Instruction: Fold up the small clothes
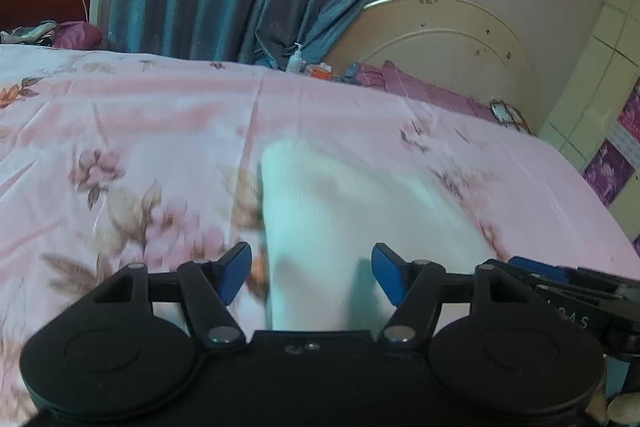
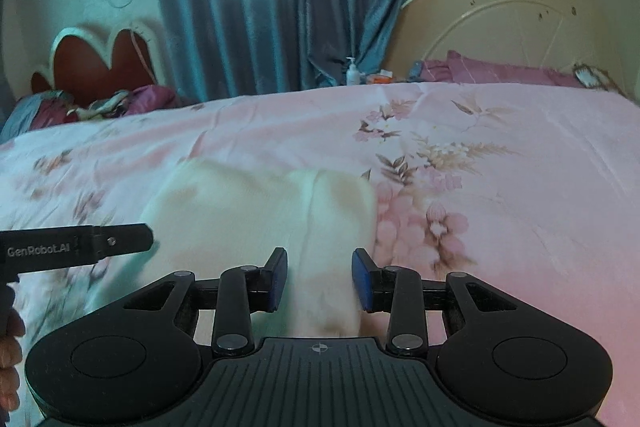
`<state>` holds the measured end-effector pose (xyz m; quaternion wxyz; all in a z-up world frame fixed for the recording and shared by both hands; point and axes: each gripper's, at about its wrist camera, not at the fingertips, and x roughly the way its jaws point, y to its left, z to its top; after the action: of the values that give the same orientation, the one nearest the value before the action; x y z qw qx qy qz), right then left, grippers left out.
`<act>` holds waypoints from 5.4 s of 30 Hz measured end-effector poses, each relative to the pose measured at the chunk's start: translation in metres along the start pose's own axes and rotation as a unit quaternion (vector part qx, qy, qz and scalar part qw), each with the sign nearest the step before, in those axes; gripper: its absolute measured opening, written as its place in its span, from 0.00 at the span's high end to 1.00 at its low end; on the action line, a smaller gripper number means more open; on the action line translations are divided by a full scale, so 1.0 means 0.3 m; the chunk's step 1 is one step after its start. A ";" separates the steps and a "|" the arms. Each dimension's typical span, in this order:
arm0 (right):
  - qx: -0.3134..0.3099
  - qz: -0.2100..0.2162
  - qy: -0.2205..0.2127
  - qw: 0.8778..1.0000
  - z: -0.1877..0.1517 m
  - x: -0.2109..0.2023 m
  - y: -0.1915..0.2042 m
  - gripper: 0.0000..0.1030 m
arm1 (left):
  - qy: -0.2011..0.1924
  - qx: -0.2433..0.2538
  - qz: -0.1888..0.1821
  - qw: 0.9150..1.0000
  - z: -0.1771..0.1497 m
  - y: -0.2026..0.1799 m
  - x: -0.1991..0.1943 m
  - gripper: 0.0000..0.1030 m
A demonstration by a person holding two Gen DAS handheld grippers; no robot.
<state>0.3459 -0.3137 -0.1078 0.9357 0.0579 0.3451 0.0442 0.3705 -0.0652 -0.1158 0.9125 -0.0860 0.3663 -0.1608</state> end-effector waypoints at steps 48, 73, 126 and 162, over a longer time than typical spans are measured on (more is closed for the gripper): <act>0.108 0.061 0.054 0.991 -0.054 -0.083 -0.101 0.65 | 0.072 0.030 -0.005 0.997 -0.032 -0.029 -0.021 0.28; 0.187 0.150 0.075 0.968 -0.017 0.164 -0.195 0.52 | 0.083 -0.037 -0.084 0.992 -0.009 0.034 0.129 0.46; 0.152 0.204 0.049 0.966 0.111 0.235 1.088 0.69 | 0.013 -0.007 -0.022 1.000 0.177 0.922 -0.422 0.68; 0.088 0.091 0.068 0.990 0.129 0.524 1.064 0.59 | 0.015 -0.075 0.091 0.993 0.200 1.105 -0.222 0.30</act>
<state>0.4766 0.0183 -0.1350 0.8935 0.1683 0.4037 0.1020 0.4433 0.2704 -0.1212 0.9085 -0.1181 0.3976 -0.0503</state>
